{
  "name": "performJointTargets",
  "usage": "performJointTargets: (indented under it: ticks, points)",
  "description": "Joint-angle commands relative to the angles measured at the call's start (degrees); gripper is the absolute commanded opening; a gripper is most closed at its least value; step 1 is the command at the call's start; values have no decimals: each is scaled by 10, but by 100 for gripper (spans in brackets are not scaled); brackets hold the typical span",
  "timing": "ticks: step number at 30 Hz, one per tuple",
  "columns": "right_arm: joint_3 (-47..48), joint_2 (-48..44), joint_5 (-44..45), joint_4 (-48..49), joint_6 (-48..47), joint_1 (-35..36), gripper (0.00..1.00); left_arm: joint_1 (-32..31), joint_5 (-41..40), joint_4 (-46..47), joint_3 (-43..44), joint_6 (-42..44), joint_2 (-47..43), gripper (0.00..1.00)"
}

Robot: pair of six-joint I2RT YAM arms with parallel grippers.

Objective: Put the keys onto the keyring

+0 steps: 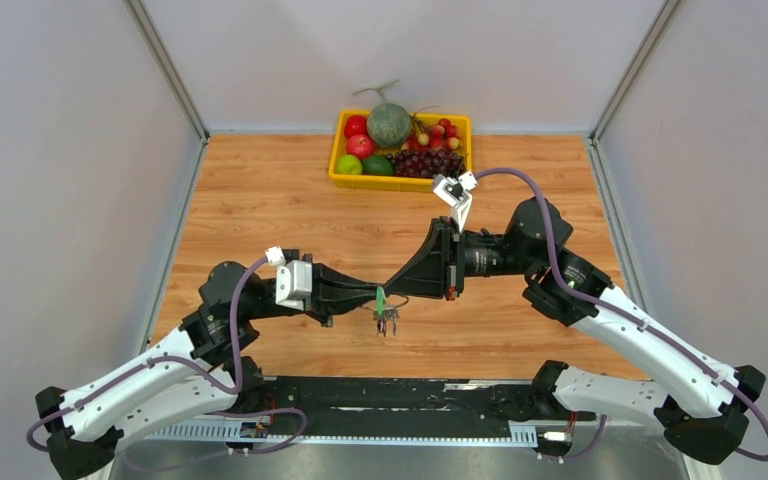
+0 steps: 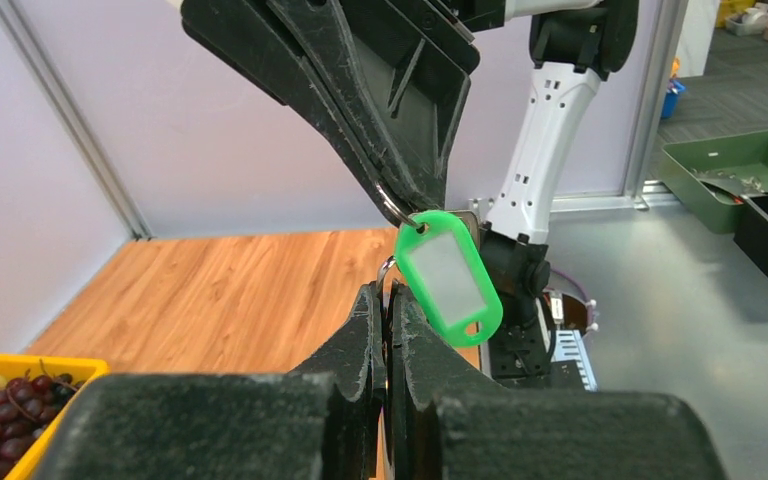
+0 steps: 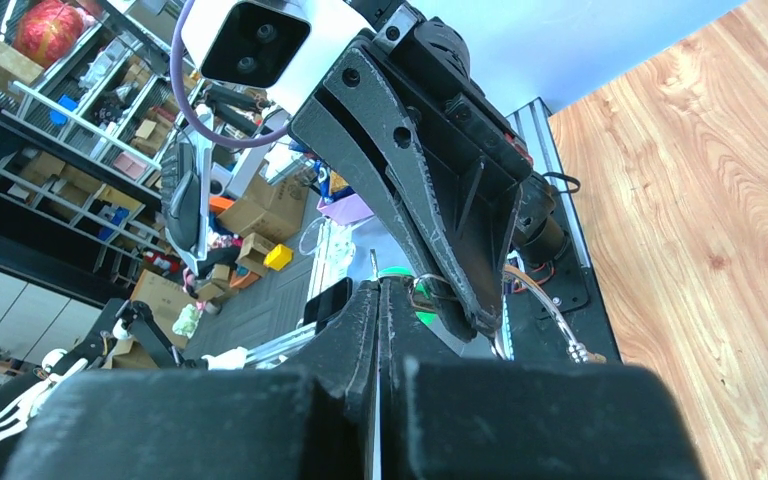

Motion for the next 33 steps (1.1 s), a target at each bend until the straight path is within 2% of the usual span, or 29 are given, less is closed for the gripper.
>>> performJointTargets:
  ticks: [1,8,14,20,33]
  points:
    - [0,-20,10,13,8,-8,0,-2,-28,34,-2,15,-18,0]
    - [-19,-43,7,-13,27,-20,0,-2,-80,29,-3,29,-32,0]
    - [-15,-23,-18,-14,57,-20,0,-2,-110,31,-9,63,-30,0]
    - [-13,1,-44,-13,74,-20,0,-2,-116,53,-23,79,-29,0]
    - [-26,20,-40,-13,109,-42,0,-2,-106,48,-25,96,-41,0]
